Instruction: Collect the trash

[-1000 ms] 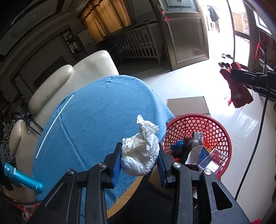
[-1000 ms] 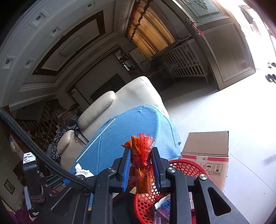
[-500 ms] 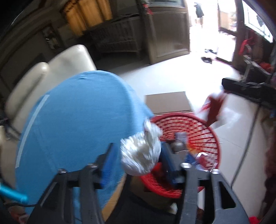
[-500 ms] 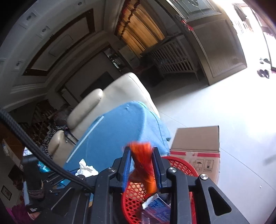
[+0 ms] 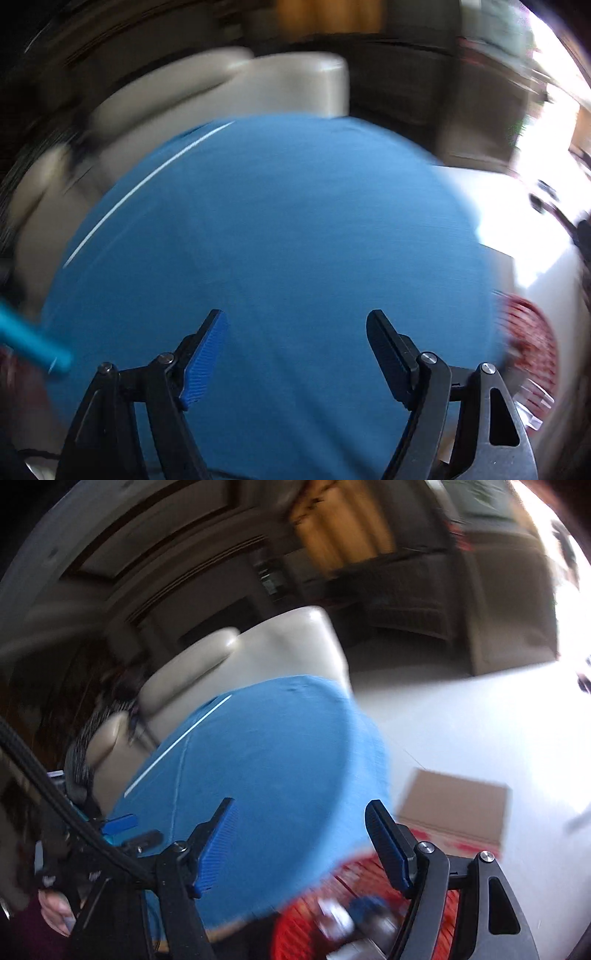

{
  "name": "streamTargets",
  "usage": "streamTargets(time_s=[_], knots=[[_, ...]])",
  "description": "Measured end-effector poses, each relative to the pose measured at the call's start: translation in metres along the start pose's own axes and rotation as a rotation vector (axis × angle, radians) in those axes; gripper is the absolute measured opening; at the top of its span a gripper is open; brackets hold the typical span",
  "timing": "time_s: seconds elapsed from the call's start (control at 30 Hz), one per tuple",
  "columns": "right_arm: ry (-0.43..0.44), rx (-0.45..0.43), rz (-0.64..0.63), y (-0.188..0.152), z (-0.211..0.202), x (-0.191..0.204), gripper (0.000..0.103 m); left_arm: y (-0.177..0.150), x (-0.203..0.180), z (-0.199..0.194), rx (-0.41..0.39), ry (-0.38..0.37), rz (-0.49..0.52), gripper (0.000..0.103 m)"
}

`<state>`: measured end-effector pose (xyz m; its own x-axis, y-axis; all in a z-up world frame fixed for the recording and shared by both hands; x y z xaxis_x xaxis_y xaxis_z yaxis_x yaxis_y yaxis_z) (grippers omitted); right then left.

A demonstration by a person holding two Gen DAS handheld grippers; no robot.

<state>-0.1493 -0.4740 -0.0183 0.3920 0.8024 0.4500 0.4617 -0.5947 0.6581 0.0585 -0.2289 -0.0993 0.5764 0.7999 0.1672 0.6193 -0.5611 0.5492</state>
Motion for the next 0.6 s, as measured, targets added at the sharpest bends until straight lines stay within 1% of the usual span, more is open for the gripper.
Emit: streamTargets(time_s=[0.07, 0.1, 0.17, 0.23, 0.27, 0.3, 0.33, 0.37, 0.4, 0.43, 0.5, 0.57, 0.6], knots=[[0.014, 0.047, -0.077, 0.009, 0.05, 0.041, 0.075, -0.007, 0.055, 0.031, 0.044, 0.108, -0.07, 0.081], [0.017, 0.073, -0.121, 0.011, 0.077, 0.061, 0.075, -0.009, 0.071, 0.041, 0.059, 0.136, -0.098, 0.081], [-0.012, 0.102, -0.2, 0.011, 0.128, 0.093, 0.075, -0.014, 0.115, 0.068, 0.078, 0.155, -0.181, 0.081], [-0.052, 0.134, -0.257, 0.005, 0.179, 0.117, 0.075, -0.02, 0.143, 0.089, 0.105, 0.185, -0.247, 0.081], [-0.059, 0.161, -0.268, 0.001, 0.204, 0.127, 0.075, -0.022, 0.156, 0.099, 0.104, 0.172, -0.285, 0.081], [-0.068, 0.178, -0.265, -0.001, 0.225, 0.135, 0.075, -0.023, 0.161, 0.106, 0.106, 0.159, -0.303, 0.081], [-0.084, 0.18, -0.268, -0.002, 0.24, 0.142, 0.075, -0.025, 0.167, 0.117, 0.127, 0.147, -0.316, 0.081], [-0.109, 0.184, -0.274, -0.004, 0.257, 0.147, 0.075, -0.026, 0.171, 0.125, 0.137, 0.14, -0.317, 0.088], [-0.135, 0.196, -0.272, -0.005, 0.272, 0.15, 0.075, -0.026, 0.174, 0.124, 0.114, 0.145, -0.326, 0.09], [-0.154, 0.2, -0.268, -0.007, 0.283, 0.15, 0.075, -0.027, 0.178, 0.125, 0.108, 0.166, -0.334, 0.09], [-0.189, 0.209, -0.258, -0.008, 0.302, 0.148, 0.075, -0.031, 0.183, 0.128, 0.093, 0.153, -0.353, 0.093], [-0.225, 0.216, -0.266, -0.012, 0.312, 0.145, 0.075, -0.037, 0.186, 0.129, 0.075, 0.156, -0.373, 0.102], [-0.236, 0.214, -0.277, -0.012, 0.315, 0.147, 0.075, -0.04, 0.188, 0.13, 0.058, 0.154, -0.39, 0.103]])
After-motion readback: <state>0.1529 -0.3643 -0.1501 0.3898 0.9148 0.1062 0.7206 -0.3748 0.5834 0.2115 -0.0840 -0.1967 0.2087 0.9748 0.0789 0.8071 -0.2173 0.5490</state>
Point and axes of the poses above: each gripper's, at about its wrist camera, not at the fingertips, and z roughly the way its jaws point, x to its left, y to its top, the point moved 3 cm from there along z, roughly the way its jaws point, and after that the axes turned 7 degrees about z, right-handed, at the moved point
